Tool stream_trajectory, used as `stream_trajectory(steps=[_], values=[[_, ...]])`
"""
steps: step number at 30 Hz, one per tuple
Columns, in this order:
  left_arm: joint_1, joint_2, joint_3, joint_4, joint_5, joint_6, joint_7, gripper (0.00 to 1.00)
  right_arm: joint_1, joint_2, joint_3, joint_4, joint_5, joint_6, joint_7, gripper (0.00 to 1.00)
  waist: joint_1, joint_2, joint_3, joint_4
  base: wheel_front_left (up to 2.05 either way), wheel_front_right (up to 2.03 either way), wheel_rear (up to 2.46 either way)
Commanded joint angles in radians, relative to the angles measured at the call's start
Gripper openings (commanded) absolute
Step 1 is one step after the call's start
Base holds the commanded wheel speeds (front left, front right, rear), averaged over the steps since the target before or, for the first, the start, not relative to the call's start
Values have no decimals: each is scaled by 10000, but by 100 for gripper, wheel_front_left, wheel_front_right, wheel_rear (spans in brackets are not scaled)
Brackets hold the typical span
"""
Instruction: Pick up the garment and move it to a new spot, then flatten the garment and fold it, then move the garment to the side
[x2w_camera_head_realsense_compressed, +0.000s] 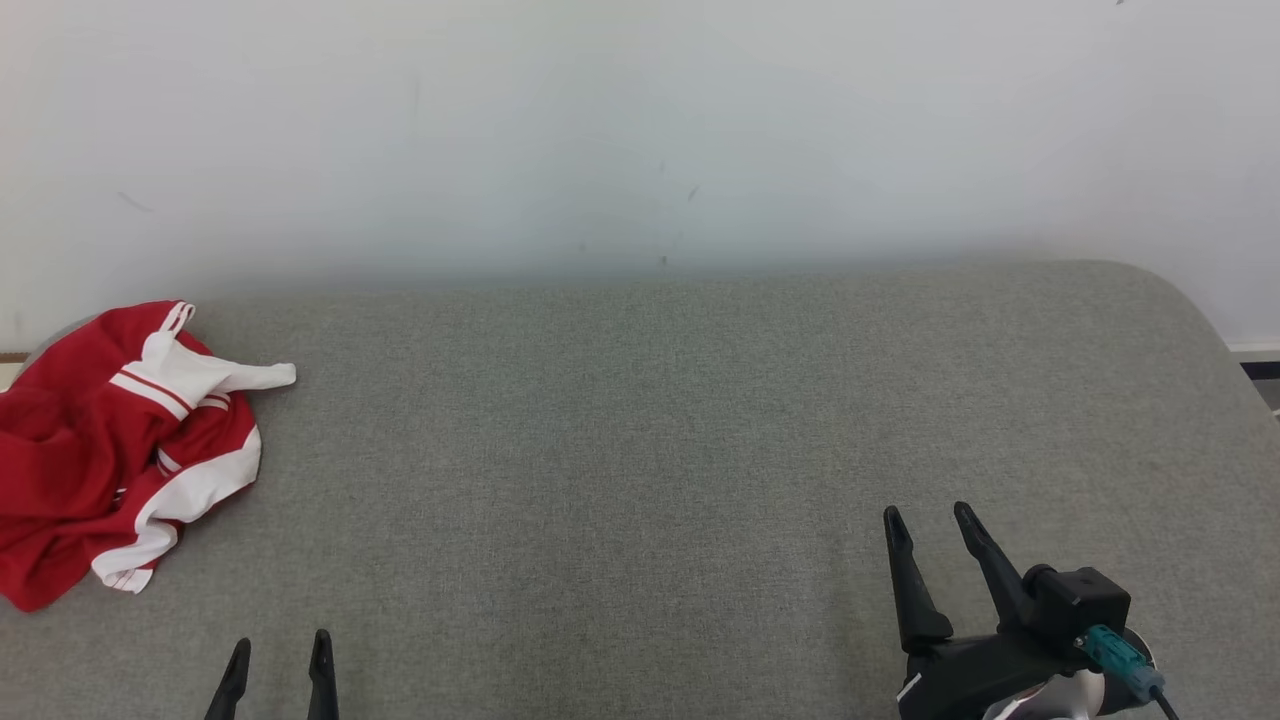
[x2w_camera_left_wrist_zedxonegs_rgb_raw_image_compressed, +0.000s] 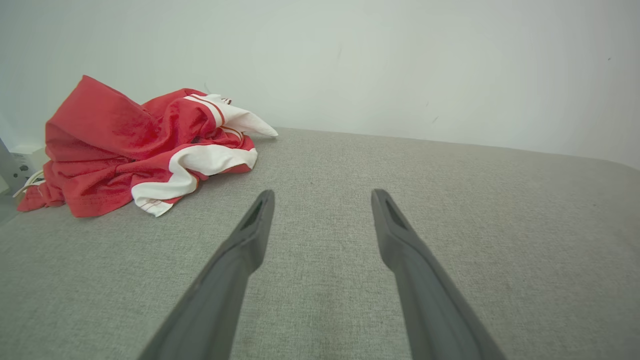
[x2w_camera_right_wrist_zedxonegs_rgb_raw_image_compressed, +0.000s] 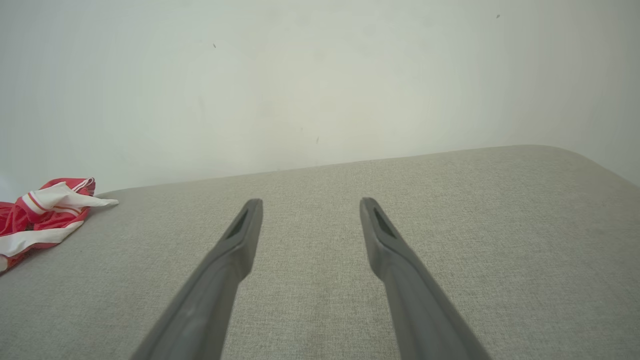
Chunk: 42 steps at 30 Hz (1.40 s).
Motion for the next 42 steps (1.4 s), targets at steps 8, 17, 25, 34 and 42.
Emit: stream_trajectory(steps=[8,17,25,34,42], values=[[225,158,100,-209,786,213,-123,100,-19,-43,170,-10,-709,6,-354,100,0,0,-21,-59,0,0,0],[315,216,216,-356,1302,387,-210,100,83,14,178,27,-1007,7,-501,100,0,0,-77,-83,0,0,0],[472,250,382,-476,1713,544,-265,100,246,44,143,-132,-1262,7,-343,100,0,0,-131,-79,0,0,0],[482,286,386,-508,1410,509,-139,100,300,92,20,-282,-1106,7,25,100,0,0,-119,-92,0,0,0],[567,344,378,-628,1321,548,6,100,381,116,-54,-399,-1096,7,186,100,0,0,-121,-88,0,0,0]])
